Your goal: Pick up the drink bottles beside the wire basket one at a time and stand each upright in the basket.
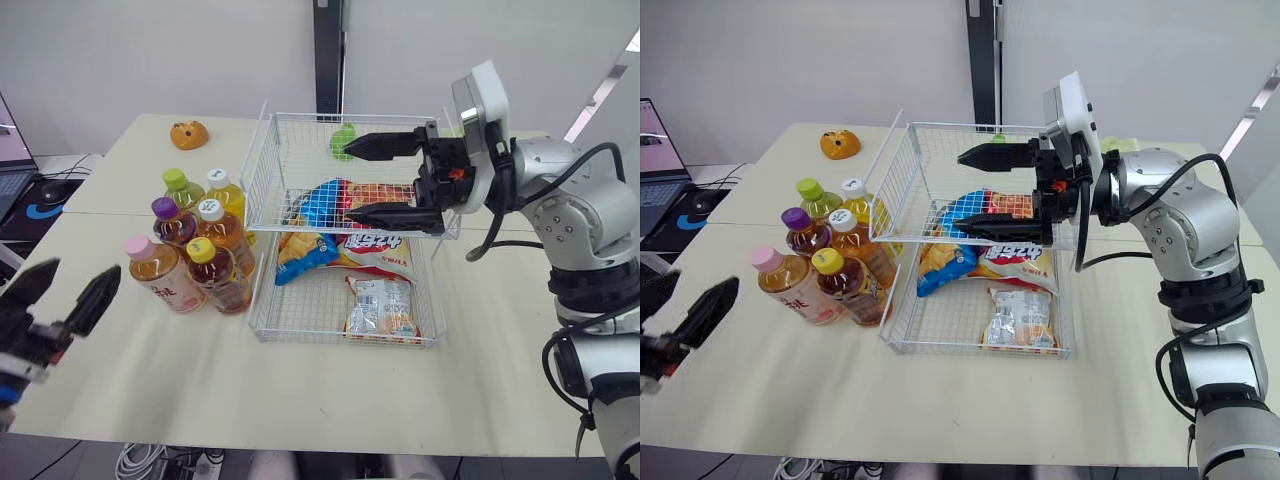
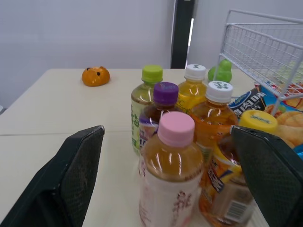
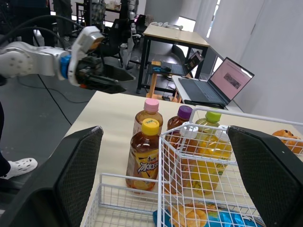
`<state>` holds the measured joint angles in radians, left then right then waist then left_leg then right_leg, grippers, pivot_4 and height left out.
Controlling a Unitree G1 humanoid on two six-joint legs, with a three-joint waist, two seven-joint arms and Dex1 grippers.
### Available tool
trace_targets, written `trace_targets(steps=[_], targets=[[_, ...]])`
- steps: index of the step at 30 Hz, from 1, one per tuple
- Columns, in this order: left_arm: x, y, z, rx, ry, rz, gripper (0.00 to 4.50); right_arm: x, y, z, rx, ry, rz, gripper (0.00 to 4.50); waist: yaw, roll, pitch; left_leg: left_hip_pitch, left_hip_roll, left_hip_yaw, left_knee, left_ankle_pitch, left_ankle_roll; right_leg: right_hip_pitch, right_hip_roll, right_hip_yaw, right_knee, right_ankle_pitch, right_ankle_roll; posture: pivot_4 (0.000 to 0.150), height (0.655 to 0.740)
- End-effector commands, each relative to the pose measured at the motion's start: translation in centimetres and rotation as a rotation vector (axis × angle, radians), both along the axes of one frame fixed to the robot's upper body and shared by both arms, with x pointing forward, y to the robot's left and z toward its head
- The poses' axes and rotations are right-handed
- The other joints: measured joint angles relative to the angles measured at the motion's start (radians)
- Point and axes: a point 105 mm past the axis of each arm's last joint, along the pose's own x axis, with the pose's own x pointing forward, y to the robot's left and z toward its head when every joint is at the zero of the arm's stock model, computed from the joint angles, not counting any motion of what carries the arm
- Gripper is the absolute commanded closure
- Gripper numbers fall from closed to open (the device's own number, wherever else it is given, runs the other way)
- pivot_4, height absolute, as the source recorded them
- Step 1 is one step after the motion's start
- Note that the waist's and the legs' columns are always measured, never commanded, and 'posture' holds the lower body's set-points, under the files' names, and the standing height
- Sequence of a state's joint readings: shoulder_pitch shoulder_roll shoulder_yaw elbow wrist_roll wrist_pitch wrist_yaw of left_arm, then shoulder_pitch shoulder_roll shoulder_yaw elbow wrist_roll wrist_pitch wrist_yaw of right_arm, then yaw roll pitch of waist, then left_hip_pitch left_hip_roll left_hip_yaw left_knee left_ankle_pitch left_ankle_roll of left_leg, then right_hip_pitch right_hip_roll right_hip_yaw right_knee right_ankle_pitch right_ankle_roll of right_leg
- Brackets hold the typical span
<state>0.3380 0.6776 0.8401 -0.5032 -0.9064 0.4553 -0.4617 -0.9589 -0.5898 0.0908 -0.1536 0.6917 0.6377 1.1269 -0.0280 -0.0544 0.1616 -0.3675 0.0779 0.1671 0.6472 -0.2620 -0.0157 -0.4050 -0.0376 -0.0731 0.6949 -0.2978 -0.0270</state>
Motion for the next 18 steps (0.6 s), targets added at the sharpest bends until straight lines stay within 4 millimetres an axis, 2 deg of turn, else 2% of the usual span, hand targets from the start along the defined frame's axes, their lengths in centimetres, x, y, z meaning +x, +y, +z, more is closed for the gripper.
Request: trace_targets(steps=[1,9,18], targets=[[2.0,0.2,-0.2,0.033,0.014,-0.014,0.06,-1.0,-0.8,1.3,0.025,-0.048,-0.020,0.00,-0.001,0.000,0.000,0.000,0.000,0.000,0.000,0.000,0.000,0.000,0.000,0.000,-0.001,0.000,0.000,0.150,0.7400],[5.5,-1.6,-1.3,0.070,0.048,-0.121,0.06,-1.6,-1.6,1.9,0.035,-0.054,-0.087,0.00,-0.004,0.000,0.000,-0.001,0.001,0.001,-0.002,0.002,-0.004,-0.001,0.000,0.000,-0.004,0.000,0.000,0.150,0.7400],[6.4,-2.3,-2.4,0.113,0.078,-0.164,0.06,-1.8,-2.2,2.0,0.031,-0.065,-0.135,0.00,-0.004,0.000,0.000,-0.003,0.001,0.001,-0.002,0.002,-0.005,-0.001,0.000,-0.001,-0.006,0.000,0.000,0.150,0.7400]])
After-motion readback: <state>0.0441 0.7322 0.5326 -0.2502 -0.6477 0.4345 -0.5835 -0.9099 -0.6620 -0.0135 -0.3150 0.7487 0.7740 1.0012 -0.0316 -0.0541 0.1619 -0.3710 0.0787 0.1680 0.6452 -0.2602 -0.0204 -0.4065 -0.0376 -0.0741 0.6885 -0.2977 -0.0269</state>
